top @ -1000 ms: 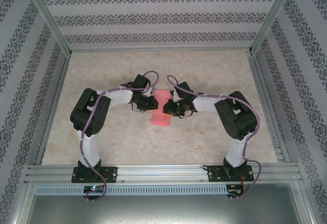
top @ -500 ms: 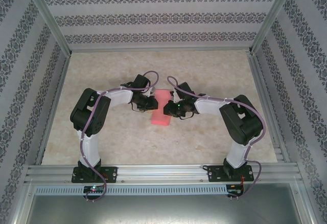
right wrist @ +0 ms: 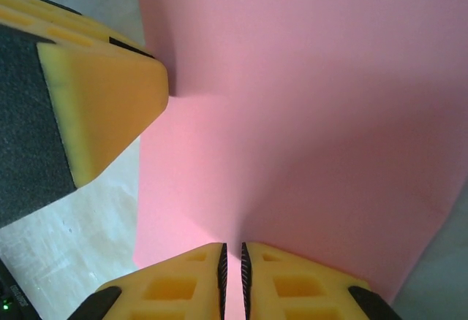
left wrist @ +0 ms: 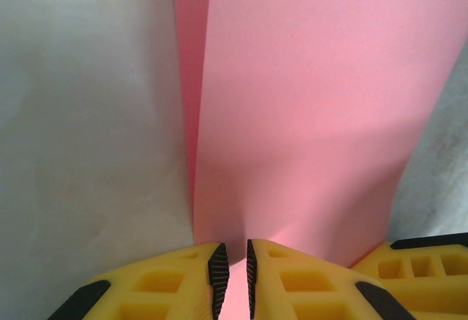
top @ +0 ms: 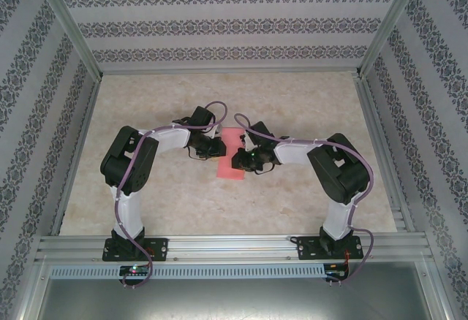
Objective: Fold a paper plane with a square sheet of paper (pick it up from the middle)
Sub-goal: Fold the square sheet of paper in half at the center of the table.
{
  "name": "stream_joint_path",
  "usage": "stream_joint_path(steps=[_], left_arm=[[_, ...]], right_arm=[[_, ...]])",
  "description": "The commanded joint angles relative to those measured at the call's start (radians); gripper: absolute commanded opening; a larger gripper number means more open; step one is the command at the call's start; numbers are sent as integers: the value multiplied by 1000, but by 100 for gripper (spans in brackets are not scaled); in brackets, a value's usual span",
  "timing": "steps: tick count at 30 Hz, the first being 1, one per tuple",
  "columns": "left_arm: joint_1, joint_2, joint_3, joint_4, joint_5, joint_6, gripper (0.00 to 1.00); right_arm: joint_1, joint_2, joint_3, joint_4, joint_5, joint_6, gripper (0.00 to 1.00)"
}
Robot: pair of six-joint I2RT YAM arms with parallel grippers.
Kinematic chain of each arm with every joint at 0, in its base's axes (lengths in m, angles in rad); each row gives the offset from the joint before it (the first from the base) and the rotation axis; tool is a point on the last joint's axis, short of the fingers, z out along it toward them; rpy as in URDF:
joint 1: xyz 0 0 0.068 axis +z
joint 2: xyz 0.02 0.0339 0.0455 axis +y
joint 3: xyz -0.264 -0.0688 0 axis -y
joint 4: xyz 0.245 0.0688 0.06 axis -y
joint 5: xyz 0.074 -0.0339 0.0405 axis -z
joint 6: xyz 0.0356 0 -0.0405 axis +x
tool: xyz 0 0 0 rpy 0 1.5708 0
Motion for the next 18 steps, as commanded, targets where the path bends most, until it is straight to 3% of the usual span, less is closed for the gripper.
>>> stream_joint_path(steps=[1,12,18], left_arm=[[-5,124,-51,-93,-171,38,23],[-4,138,-45,-103,-173,47,23],[-5,138,-43,-100,-165,42,23]], right_arm=[[12,-34,-48,-97,31,-34,17],[29,-135,-144,-81,20,0,17],[44,-140,-74,2,-4,53,17]])
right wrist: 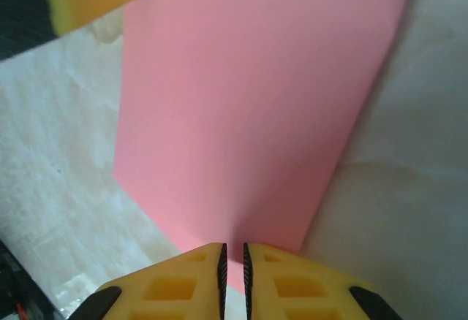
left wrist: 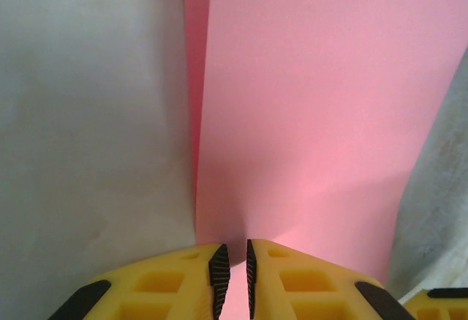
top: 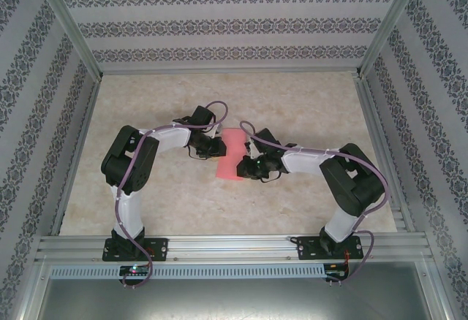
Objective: Fold a paper plane with a square sheet of paper (pick it up from the middle)
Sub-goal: Fold the square sheet of paper in half at the center of the table.
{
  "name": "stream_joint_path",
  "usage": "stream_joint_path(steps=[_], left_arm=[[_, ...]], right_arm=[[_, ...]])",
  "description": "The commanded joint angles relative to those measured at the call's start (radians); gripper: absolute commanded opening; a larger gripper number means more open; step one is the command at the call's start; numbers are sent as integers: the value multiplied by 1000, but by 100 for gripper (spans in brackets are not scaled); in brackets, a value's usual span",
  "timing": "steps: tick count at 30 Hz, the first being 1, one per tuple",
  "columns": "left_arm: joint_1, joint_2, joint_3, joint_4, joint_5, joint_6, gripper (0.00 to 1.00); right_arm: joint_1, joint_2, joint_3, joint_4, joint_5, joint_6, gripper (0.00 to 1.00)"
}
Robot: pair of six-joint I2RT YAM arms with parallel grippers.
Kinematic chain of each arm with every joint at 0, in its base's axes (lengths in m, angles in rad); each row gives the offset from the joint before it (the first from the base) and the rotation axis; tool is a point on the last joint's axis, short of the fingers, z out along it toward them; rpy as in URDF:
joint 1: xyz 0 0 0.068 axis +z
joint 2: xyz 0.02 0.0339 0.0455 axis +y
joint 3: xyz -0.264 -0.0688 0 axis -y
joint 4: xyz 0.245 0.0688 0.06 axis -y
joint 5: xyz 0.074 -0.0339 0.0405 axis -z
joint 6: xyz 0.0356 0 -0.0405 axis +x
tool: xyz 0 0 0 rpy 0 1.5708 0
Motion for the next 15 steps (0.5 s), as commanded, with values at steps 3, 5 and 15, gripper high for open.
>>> stream_joint_path(steps=[3,5,15], left_arm=[[-5,128,-56,-82,-166,33,23],[-5,128,-57,-85,-167,35,23],[-5,133,-54,-88,-174,42,23]], right_arm=[[24,58,66,41,-25,26,17],[29,91,65,46,-28,23,17],[32,61,-37,-45,21,-26,17]])
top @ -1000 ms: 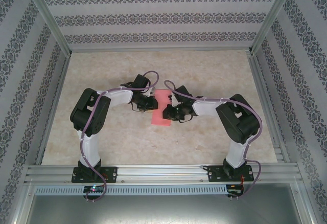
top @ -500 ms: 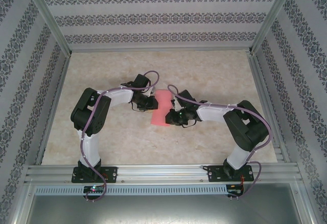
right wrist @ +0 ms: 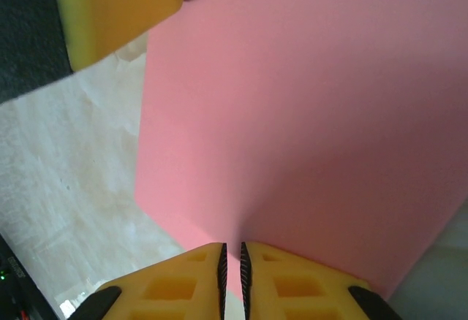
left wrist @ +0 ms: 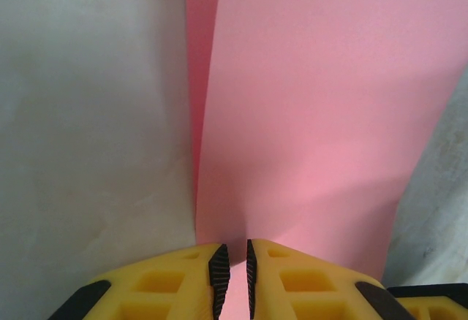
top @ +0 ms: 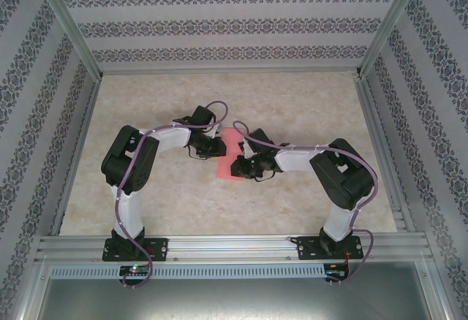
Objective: Fold a paper plane with a square sheet of paper (pick it up from the middle)
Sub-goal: Fold the square sheet of paper in half at the center of the table.
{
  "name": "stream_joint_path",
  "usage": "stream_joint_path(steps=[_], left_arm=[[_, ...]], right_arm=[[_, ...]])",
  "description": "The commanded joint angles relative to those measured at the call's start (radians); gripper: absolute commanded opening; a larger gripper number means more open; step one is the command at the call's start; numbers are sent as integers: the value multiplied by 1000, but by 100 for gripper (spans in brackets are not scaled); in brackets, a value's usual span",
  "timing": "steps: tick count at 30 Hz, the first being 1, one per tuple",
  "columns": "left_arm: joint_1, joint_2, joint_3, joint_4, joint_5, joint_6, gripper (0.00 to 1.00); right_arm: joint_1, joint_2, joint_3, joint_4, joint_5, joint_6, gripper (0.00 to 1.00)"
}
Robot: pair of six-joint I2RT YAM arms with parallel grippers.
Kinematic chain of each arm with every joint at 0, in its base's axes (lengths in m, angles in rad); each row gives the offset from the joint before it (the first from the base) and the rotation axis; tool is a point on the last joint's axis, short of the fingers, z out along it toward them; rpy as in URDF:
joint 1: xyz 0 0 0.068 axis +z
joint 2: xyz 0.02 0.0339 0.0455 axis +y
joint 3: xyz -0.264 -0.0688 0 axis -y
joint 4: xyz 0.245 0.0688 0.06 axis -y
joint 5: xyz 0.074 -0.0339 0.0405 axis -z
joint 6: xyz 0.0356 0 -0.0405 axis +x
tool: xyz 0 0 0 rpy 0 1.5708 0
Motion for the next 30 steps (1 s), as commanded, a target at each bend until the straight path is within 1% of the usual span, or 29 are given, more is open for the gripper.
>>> stream_joint_path(steps=[1,5,8,12,13,14,17,21,26,30], left_arm=[[-5,132,-53,-86,-176,41,23],[-5,138,-51,-86,-174,41,23],[-5,140,-50,-80,-168,41,23],[-5,139,-50,-79,-175,47,23],[-6,137,-52,-76,-176,50,21],[-7,135,-54,-76,-177,51,21],[-8,128,-59,-69,-174,51,21],[-10,122,-62,-63,-176,55,21],[-10,118,-65,-59,-176,58,21],[-10,117,-67,-54,-175,58,21]], right_arm=[[8,-33,-75,-124,38,-27,17],[3,-96,-132,-142,46,-24,17],[-19,-132,-142,-133,44,-20,17],[-65,-151,-118,-15,-25,24,17],[-78,-154,-110,33,-40,46,17],[-90,-150,-101,70,-50,65,17],[-110,-122,-40,156,-66,102,17],[-117,-34,73,115,-46,74,17],[-147,81,132,125,-46,60,15],[-164,131,159,98,-26,29,15]])
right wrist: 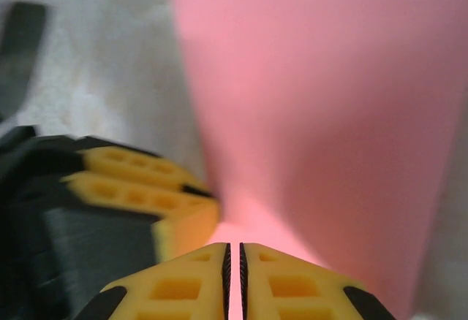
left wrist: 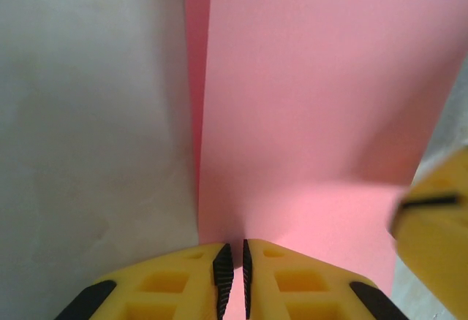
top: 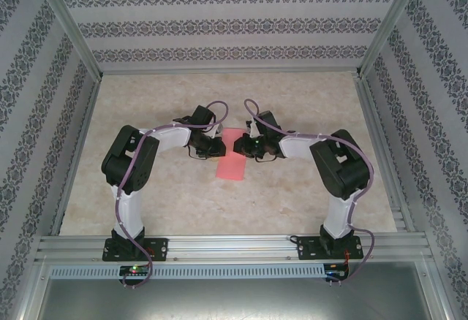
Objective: Fold a paper plane with a square sheet of paper (pick it up from the middle)
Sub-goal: Fold the square sheet of paper in half at the center of the table.
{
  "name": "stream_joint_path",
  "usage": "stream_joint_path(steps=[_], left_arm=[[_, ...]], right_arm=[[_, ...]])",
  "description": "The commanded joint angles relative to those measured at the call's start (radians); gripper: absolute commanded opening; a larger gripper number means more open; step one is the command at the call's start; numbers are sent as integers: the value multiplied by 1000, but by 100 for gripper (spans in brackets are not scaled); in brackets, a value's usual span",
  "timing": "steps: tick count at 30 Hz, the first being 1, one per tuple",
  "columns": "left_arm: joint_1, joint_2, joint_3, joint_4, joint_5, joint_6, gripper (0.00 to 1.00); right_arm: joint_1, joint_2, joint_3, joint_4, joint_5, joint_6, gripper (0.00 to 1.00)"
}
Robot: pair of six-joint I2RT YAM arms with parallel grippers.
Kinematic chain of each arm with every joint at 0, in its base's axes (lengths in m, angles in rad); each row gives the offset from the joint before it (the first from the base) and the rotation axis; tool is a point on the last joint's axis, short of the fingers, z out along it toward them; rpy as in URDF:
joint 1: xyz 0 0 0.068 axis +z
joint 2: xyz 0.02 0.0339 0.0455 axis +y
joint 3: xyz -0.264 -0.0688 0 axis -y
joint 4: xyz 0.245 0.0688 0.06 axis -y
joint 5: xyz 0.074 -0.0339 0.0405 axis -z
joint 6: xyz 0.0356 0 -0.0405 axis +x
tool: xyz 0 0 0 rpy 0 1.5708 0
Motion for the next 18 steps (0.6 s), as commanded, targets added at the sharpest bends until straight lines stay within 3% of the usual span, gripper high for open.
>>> stream_joint_path(steps=[1,8,18], left_arm=[[-10,115,-71,-44,-174,36,21],[-10,118,-65,-71,-229,61,21],[-12,145,-55,-95,-286,91,21]], right_arm=[[-21,39,30,-30,12,-37,14],[-62,52,4,-79,51,-93,14],[-60,-61,7,-102,47,-92,13]])
